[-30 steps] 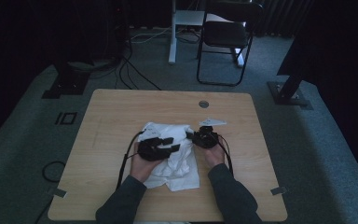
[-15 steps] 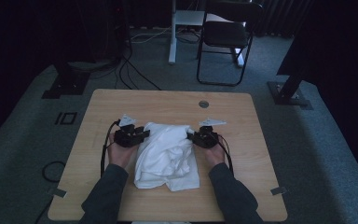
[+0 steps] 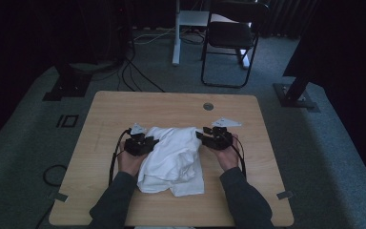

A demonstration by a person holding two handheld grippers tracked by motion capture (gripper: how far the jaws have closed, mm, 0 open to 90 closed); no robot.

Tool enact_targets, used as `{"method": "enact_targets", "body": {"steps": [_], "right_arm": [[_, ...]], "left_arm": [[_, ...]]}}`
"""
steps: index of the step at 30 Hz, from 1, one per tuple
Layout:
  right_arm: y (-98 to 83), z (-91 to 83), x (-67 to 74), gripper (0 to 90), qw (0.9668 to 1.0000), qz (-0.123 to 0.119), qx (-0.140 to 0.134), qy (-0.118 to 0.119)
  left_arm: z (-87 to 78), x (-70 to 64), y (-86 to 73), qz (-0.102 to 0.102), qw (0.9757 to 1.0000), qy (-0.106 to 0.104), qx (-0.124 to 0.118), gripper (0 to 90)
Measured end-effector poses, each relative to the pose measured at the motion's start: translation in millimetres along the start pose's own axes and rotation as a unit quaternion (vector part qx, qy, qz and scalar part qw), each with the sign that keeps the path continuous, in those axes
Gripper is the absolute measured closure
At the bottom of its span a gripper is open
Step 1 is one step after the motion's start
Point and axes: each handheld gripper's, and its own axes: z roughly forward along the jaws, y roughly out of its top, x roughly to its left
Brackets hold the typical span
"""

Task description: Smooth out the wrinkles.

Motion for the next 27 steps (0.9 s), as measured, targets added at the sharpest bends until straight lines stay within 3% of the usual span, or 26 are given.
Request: {"method": "enact_targets", "body": {"steps": [3,7,9,10,13,20,22,24,27], "right_arm": [[10.8,-5.8,18.9,67.6,0.9993,-0.034,-0.01,0.015],[12.7,11.0,37.8,53.9,0.9973,-0.068,0.018,0.022],[9.6,22.2,40.0,52.8,0.9965,-0.068,0.04,0.028],[7.2,27.7,40.3,55.8,0.9958,-0.07,0.051,0.03],[1.1,34.7,39.5,84.3,0.9942,-0.079,0.071,0.017],[8.6,7.8,29.5,88.5,0.9972,-0.07,0.022,0.014],[15.5,-8.0,22.7,88.6,0.9981,-0.061,-0.006,-0.004],[17.8,-15.1,17.7,88.7,0.9985,-0.05,-0.019,-0.005],[16.0,-22.0,14.9,88.9,0.9981,-0.056,-0.015,-0.02]], "left_arm": [[-0.3,0.1,-0.3,-0.006,1.0,0.001,-0.002,65.3],[-1.6,0.9,-0.5,-0.009,0.9999,0.002,-0.005,63.5],[-2.2,1.8,-0.3,-0.009,0.9999,0.002,-0.005,62.3],[-2.5,2.4,-0.2,-0.011,0.9999,0.001,-0.006,61.8],[-3.4,3.7,0.0,-0.014,0.9999,0.001,-0.007,60.5],[-2.7,4.1,0.5,-0.016,0.9998,-0.003,-0.007,61.1],[-0.7,3.1,0.5,-0.009,1.0,0.002,-0.001,61.7],[-0.1,4.1,0.5,-0.015,0.9999,-0.001,-0.002,61.8],[2.1,3.8,0.0,-0.013,0.9999,-0.002,0.003,61.7]]}}
